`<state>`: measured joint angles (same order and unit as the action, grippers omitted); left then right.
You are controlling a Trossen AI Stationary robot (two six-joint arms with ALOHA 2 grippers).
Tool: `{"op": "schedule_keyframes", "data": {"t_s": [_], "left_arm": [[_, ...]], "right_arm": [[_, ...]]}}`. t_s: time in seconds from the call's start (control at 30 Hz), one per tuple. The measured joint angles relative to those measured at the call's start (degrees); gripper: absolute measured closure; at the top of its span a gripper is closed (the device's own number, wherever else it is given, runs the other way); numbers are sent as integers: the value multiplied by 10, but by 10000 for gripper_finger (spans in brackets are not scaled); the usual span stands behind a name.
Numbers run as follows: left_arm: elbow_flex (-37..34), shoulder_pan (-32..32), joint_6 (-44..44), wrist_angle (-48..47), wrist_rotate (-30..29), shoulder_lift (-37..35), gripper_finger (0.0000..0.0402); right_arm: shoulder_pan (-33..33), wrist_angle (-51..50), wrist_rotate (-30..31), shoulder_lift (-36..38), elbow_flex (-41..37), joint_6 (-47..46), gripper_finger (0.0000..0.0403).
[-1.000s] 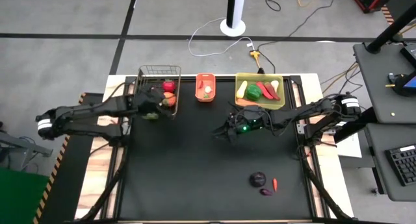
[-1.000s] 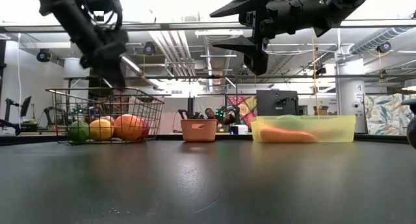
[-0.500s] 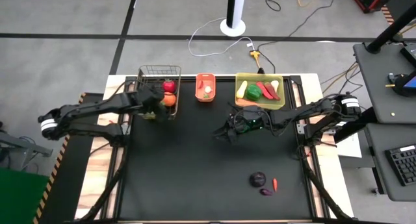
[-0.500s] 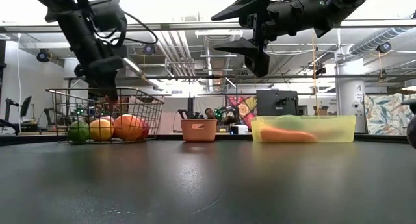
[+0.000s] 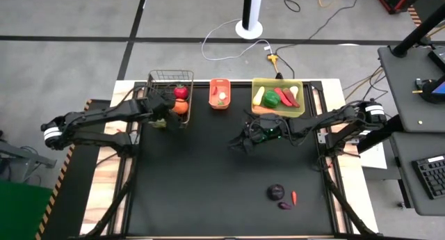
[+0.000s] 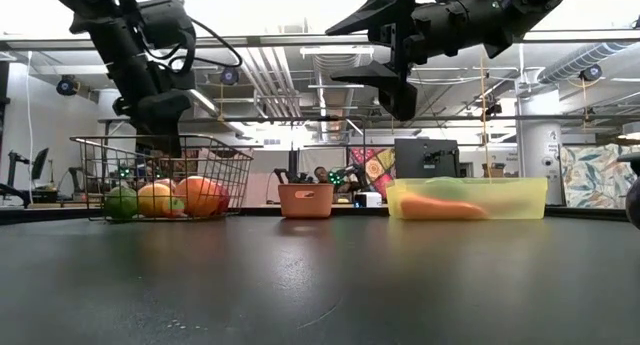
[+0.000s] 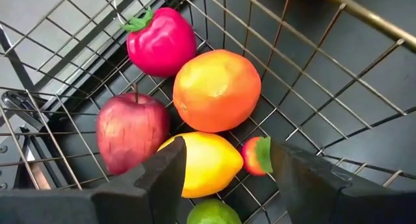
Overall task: Sort produce into baskets
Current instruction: Put the purple onion into the yellow bin
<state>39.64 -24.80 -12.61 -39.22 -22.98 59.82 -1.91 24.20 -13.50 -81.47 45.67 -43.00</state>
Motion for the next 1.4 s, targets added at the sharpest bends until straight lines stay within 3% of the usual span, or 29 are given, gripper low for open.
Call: {"op": "schedule_keyframes", "data": {"t_s": [0.23,0.53,0.67,0.8,1.03,1.27,1.4], "left_arm": [[0,19,-27,13,0,-31,199],[0,139,-32,123,11,-70,199],[0,200,-11,179,11,-72,199],[0,253,11,232,11,-70,199],[0,291,19,262,10,-70,199],[0,291,19,265,10,-59,199],[0,291,19,267,10,-51,199]], "right_arm": [[1,-45,-5,10,0,-21,183],[19,-114,-6,19,3,-35,184],[35,-219,5,20,51,-5,184],[57,-386,63,18,125,33,184],[102,-671,150,18,237,20,184],[193,-771,145,19,261,128,184],[260,-781,162,9,251,125,184]]}}
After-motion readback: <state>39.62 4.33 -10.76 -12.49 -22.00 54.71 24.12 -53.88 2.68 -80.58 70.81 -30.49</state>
